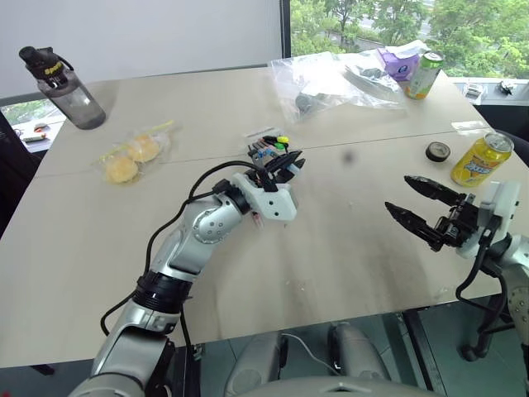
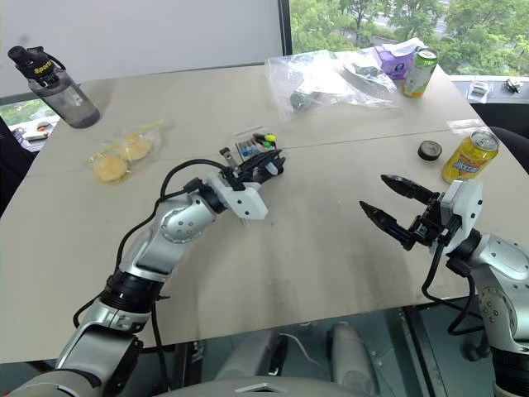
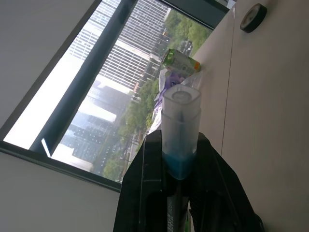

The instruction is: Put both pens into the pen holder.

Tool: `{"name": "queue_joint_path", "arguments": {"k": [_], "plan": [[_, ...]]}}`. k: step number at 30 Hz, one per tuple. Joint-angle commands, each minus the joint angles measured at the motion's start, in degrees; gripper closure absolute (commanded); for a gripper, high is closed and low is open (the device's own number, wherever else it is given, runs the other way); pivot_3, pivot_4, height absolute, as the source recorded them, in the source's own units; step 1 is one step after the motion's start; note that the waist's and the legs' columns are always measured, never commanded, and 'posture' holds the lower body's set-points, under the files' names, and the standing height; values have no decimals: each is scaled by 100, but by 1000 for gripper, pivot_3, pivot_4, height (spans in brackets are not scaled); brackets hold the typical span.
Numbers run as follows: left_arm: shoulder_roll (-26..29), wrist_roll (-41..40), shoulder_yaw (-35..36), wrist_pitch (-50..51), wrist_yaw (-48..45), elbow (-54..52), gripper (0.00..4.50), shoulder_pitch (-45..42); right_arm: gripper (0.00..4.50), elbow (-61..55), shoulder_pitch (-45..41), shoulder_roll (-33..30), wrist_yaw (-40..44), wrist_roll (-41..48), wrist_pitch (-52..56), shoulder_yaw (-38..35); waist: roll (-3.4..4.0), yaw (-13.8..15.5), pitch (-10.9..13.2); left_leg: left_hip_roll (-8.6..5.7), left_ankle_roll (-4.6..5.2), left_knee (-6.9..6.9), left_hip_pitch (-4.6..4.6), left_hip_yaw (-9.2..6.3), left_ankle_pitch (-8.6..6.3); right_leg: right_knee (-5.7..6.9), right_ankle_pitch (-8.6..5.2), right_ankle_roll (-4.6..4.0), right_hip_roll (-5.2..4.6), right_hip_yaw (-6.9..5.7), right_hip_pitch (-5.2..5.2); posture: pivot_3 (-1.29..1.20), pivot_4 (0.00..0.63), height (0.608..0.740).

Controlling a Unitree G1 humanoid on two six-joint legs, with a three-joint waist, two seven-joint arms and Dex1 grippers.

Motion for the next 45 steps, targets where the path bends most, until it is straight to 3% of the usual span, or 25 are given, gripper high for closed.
{"name": "queue_joint_path", "arguments": {"k": [1,14,32,41,42,45], "plan": [[-28,14,84,-116,166,3,4461,-141,1136,-184,-19,-9,-26,89,-13,-30,0,0,0,0,0,0,0,0,0,1,0,0,0,-1,0,0,150,740],[-17,93,102,-293,297,32,4461,-204,1136,-185,-21,-11,-55,69,-19,-32,0,2,0,0,0,0,-1,0,0,0,0,0,0,0,0,0,150,740],[-91,-140,147,-464,554,1228,4461,-796,1136,-428,-81,-48,-276,127,231,-45,-1,2,0,-1,0,1,-2,-1,0,1,0,0,0,-2,-1,0,150,740],[-142,-146,148,-417,649,1288,355,-902,1041,-426,-11,-52,-264,120,187,-86,-1,-2,0,-2,0,1,-3,-1,0,2,0,0,0,-1,-2,0,150,740],[-148,-140,144,-417,668,1297,45,-896,1041,-431,-6,-49,-269,117,186,-82,-1,-2,0,-2,0,1,-3,-1,0,2,0,0,0,-1,-2,0,150,740],[-161,-146,152,-395,705,1302,45,-888,1041,-433,2,-43,-273,109,178,-72,-1,-2,-1,-2,0,2,-3,-1,0,2,0,0,0,-1,-2,0,150,740]]}}
